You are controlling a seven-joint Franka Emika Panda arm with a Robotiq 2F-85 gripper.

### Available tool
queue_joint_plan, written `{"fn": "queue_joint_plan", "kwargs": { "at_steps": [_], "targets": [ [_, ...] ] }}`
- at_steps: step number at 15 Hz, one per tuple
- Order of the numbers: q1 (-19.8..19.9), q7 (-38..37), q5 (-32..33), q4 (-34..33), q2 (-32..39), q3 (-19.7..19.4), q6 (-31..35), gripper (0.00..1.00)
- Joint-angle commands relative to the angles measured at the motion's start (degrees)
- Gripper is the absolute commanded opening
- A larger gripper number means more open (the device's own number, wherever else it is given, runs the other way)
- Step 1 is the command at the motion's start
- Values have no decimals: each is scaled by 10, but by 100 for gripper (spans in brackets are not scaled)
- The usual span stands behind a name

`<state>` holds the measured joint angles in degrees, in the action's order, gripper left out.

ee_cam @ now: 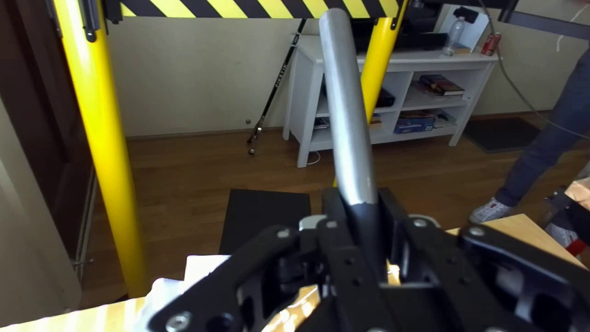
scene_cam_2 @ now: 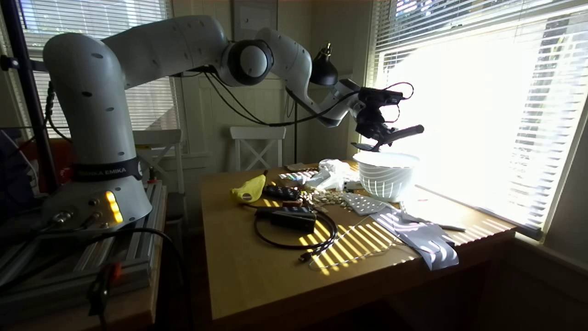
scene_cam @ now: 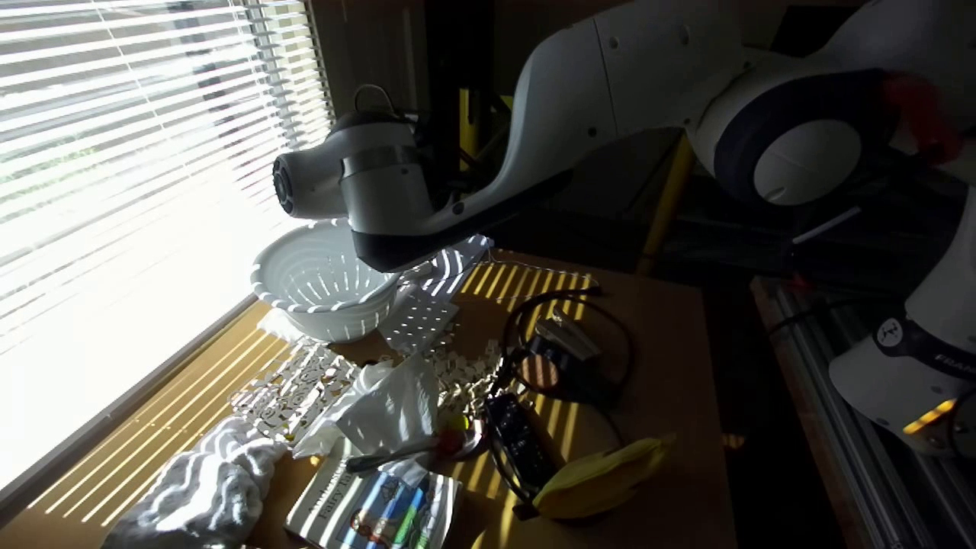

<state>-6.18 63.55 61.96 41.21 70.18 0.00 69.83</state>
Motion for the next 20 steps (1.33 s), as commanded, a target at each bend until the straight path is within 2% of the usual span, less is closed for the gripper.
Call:
{"fn": "queue_joint_plan", "kwargs": {
  "at_steps": [1, 5, 9, 10, 11, 12, 16, 17, 18, 20],
  "targets": [
    [-1, 13, -15, -102, 57, -7, -64, 6],
    [3, -32, -28, -145, 79, -3, -113, 6],
    [6, -76, -50, -159, 82, 5, -137, 6],
    [-1, -80, -80, -138, 69, -21, -129, 6],
    [-3, -71, -89, -136, 69, -23, -125, 6],
    [3, -72, -61, -121, 64, -7, -117, 23],
    [1, -72, -74, -121, 64, -11, -117, 23],
    [1, -72, -74, -121, 64, -11, -117, 6],
    [-6, -82, -107, -136, 73, -36, -129, 6],
    [-4, -98, -131, -139, 74, -39, -150, 6]
  ]
}}
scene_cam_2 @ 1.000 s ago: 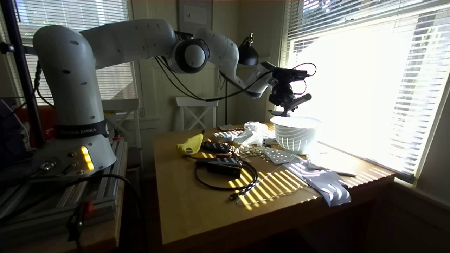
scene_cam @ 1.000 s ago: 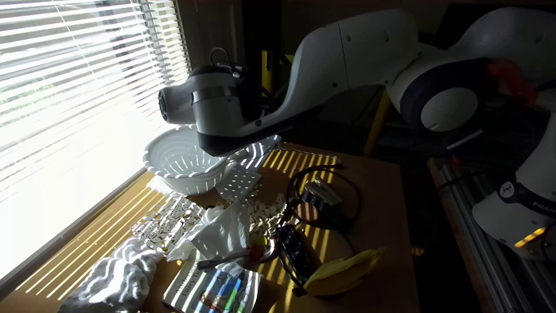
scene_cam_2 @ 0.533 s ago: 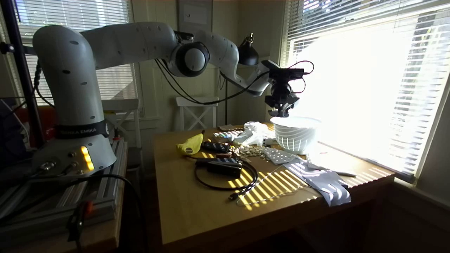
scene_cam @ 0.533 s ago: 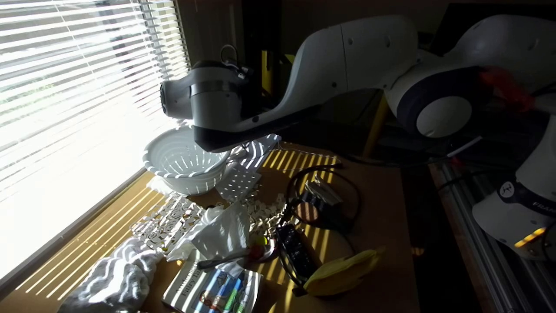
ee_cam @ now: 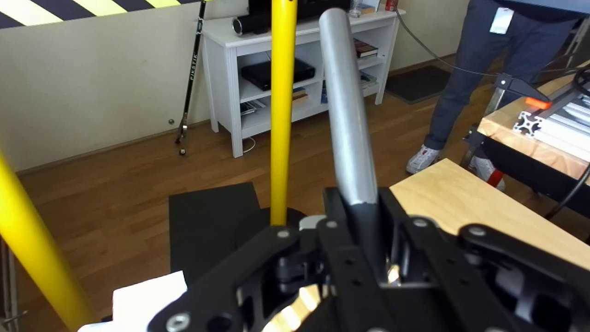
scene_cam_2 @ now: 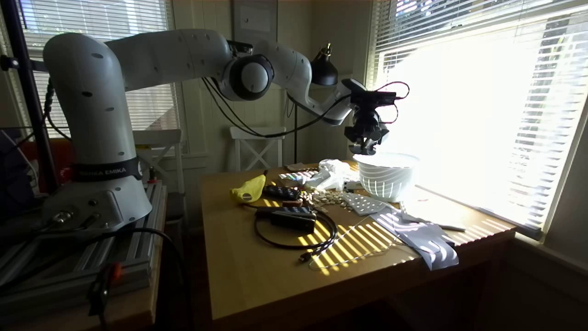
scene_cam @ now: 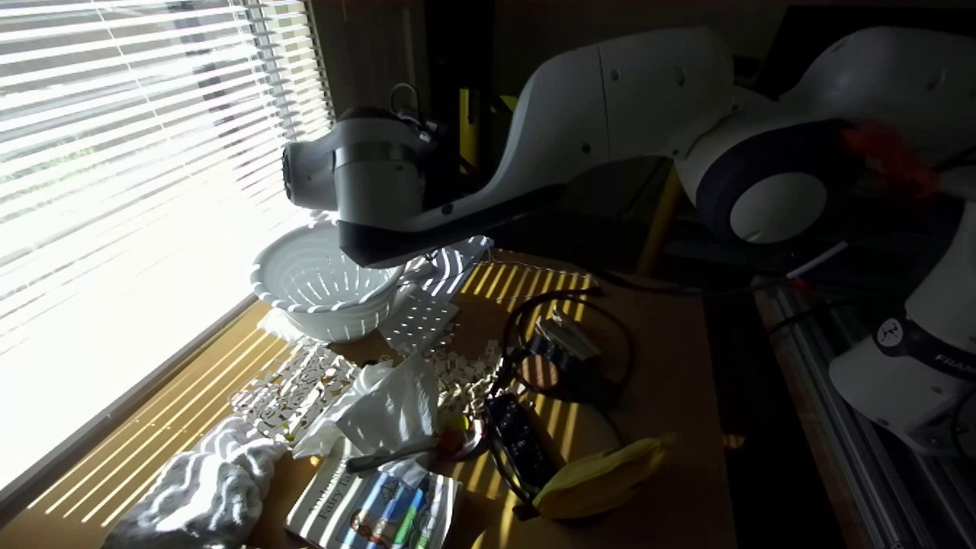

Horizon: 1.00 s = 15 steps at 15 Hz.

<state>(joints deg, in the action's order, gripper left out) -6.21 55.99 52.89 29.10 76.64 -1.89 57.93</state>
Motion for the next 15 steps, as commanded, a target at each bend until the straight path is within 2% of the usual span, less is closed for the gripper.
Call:
{"fn": "queue_joint_plan", "kwargs": {
  "at_steps": [1, 8, 10, 15],
  "targets": [
    [-2, -38, -54, -19, 10, -24, -44, 6],
    [15, -144, -158, -30, 11, -30, -118, 6],
    [19, -177, -200, 17, -12, -45, -97, 6],
    [28, -220, -262, 14, -11, -65, -96, 6]
  ]
}}
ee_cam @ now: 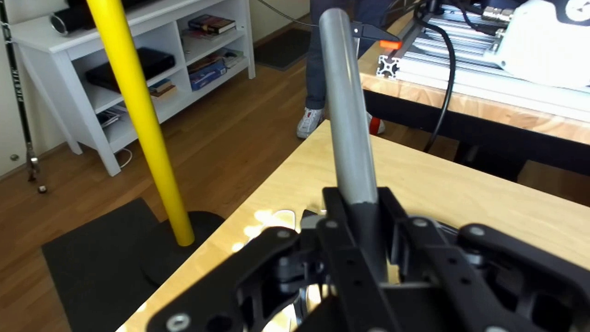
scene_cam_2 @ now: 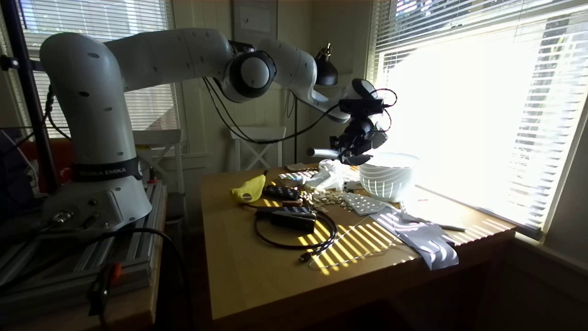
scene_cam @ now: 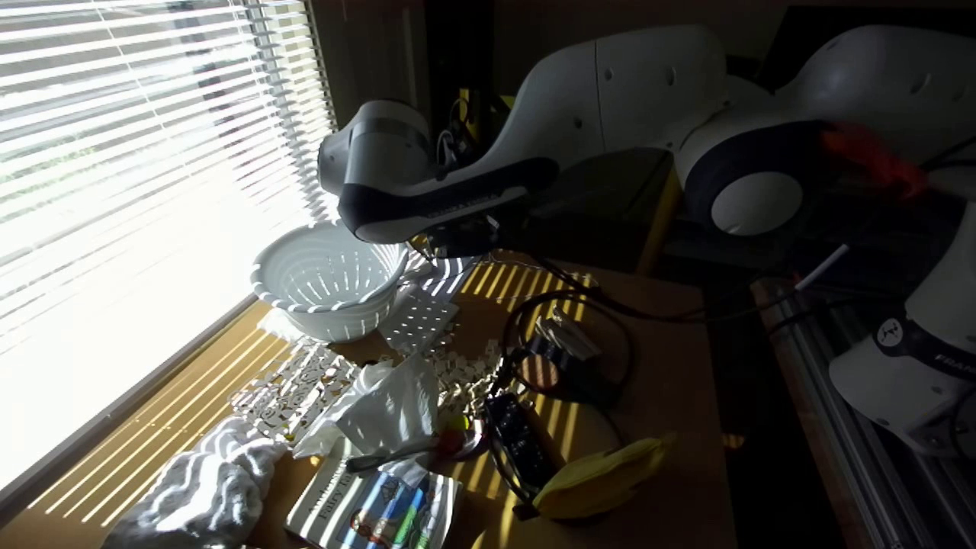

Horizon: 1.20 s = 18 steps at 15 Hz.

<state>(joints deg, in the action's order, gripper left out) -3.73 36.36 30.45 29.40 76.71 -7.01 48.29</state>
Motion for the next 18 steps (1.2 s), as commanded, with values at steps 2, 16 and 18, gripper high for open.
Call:
{"fn": "queue_joint_plan", "kwargs": {
  "at_steps": [2, 16, 18],
  "targets": [
    [-2, -1, -24, -4, -6, -21, 1, 6],
    [-8, 361, 202, -39, 5, -101, 279, 6],
    [-10, 332, 181, -17, -6, -95, 272, 23]
  ]
}}
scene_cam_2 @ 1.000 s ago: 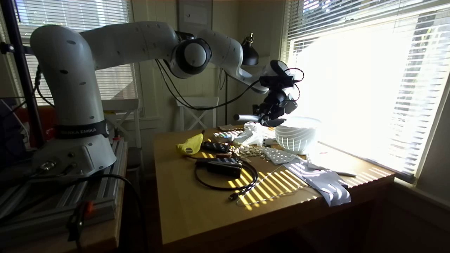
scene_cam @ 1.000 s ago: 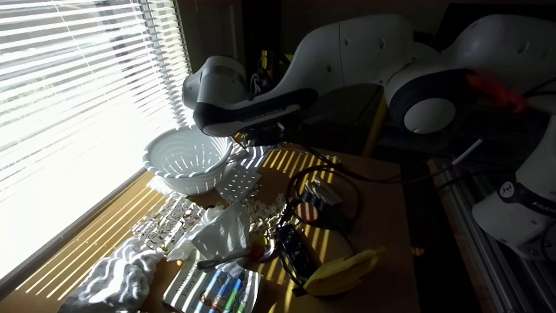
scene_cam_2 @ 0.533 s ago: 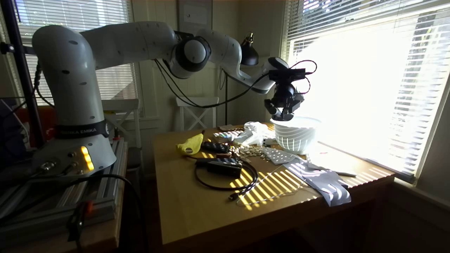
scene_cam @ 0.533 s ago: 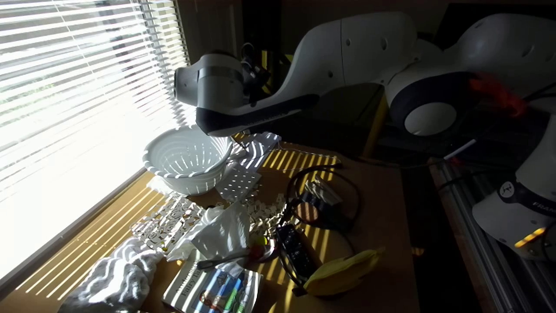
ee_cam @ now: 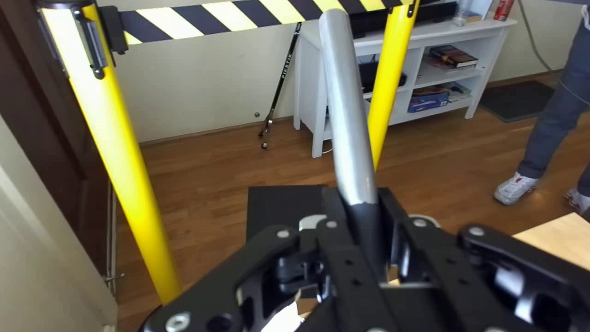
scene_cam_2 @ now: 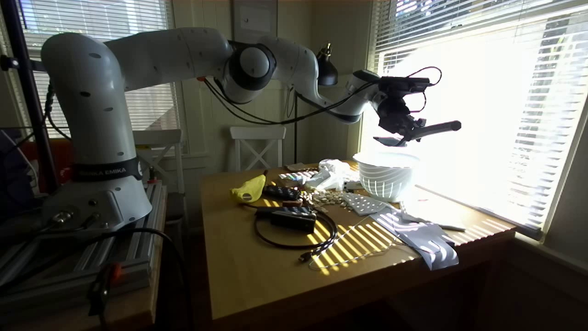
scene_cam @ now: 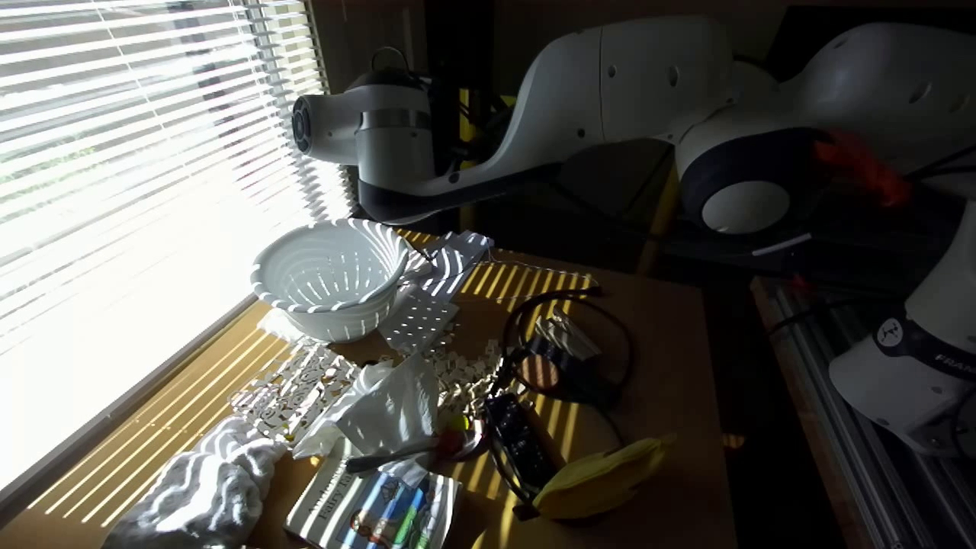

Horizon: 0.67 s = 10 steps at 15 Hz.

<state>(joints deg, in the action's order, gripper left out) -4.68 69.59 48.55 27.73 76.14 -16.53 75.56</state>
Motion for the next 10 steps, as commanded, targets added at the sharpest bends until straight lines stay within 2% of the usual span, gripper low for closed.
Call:
{"fn": "queue_joint_plan", "kwargs": {
  "at_steps": [1, 6, 7, 10],
  "targets": [
    [1, 7, 0, -2, 0, 0, 6, 23],
    [0, 12, 0, -4, 0, 0, 8, 23],
    [2, 3, -7, -4, 2, 6, 11, 6],
    [-14, -18, 0, -10, 16, 6, 19, 6]
  ]
}}
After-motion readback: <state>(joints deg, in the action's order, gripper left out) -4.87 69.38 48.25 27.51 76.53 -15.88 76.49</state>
